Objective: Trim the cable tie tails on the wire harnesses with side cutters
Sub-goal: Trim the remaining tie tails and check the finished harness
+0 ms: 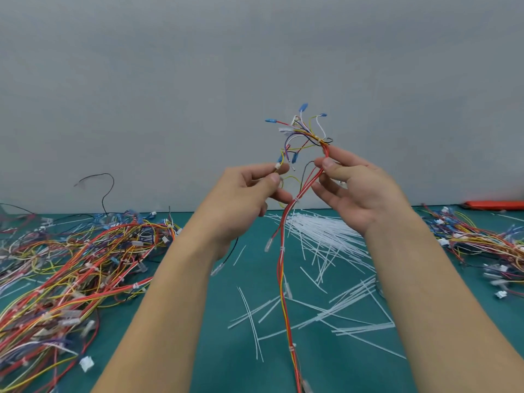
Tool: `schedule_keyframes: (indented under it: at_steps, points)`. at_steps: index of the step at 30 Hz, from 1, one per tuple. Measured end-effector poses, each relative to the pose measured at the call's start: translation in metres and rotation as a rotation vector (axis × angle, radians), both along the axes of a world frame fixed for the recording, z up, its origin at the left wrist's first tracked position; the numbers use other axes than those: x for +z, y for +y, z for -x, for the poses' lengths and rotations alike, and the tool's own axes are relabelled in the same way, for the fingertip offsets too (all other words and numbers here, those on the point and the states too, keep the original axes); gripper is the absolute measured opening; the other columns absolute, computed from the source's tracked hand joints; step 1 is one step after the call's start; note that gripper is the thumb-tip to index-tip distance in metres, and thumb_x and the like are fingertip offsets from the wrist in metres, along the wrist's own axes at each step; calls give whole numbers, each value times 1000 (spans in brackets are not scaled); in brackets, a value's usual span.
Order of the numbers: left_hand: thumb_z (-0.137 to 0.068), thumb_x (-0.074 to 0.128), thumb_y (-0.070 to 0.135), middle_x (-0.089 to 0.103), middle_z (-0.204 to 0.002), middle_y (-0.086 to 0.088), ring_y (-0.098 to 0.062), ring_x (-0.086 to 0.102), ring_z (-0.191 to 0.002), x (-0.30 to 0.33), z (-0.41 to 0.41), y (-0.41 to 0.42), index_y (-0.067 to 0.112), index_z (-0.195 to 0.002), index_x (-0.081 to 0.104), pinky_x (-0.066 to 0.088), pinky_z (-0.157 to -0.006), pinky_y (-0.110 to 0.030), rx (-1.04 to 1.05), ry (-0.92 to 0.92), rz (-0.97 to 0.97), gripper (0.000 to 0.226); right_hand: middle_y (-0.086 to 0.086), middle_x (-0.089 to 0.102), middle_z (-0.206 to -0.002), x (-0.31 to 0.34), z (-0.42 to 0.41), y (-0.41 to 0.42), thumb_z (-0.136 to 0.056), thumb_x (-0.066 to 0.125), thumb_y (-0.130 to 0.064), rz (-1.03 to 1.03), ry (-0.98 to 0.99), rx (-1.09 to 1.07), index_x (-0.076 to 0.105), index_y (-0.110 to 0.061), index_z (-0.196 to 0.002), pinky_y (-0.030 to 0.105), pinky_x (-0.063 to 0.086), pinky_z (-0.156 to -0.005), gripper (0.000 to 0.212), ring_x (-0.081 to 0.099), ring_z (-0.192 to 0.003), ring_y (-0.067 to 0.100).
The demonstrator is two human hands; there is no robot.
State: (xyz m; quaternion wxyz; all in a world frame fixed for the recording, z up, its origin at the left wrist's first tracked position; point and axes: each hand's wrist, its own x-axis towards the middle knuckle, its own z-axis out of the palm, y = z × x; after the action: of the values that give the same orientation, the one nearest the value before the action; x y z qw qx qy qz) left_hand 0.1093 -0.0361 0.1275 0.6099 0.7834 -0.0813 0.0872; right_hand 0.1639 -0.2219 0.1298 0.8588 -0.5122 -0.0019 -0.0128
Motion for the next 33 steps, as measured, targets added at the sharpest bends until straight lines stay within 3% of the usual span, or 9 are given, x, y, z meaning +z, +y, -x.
schedule_keyframes:
  at_steps: [3,5,9,15,20,27,33]
  points:
    - [-107,52,37,70,-71,7,-9,39,-51,0,-2,2,30,-113,77,29,-44,-17,10,26,26,27,2,79,-85,1,0,-5,-96,67,0,-11,22,8,77,-15,-105,29,61,-64,20,62,-77,19]
    - [-105,53,44,53,-57,8,-9,34,-46,-1,-3,4,30,-105,80,26,-43,-19,36,35,41,30,0,79,-80,2,0,-9,-96,66,-1,-4,35,27,77,-16,-105,28,61,-64,21,60,-79,19]
    - [-104,51,38,26,-57,6,-13,18,-48,-1,-5,8,26,-102,82,16,-42,-21,-36,100,205,33,1,76,-84,6,3,-17,-98,64,-2,-40,58,80,76,-15,-106,28,61,-66,20,59,-77,17]
    - [-100,46,32,18,-57,8,-11,13,-48,2,-4,13,19,-106,82,9,-42,-22,-192,229,478,39,1,75,-87,10,6,-29,-96,65,-4,-108,63,149,74,-14,-120,28,62,-71,27,63,-66,14]
    - [-98,45,26,16,-58,8,-9,14,-46,5,-1,14,17,-105,81,8,-44,-23,-236,258,569,38,2,74,-84,11,7,-35,-94,66,-6,-151,77,167,73,-13,-122,28,61,-69,30,64,-60,14]
    - [-101,50,31,24,-58,9,-8,21,-45,4,-2,16,17,-111,75,11,-43,-22,-177,219,549,30,4,74,-83,11,7,-33,-94,64,-5,-234,110,184,72,-10,-108,29,61,-66,17,62,-61,15]
    - [-97,64,46,64,-77,6,-8,54,-57,-2,-3,10,26,-99,80,32,-46,-20,-63,166,123,26,12,72,-81,15,9,-20,-95,65,0,-441,173,234,71,8,-93,31,63,-63,10,64,-54,18]
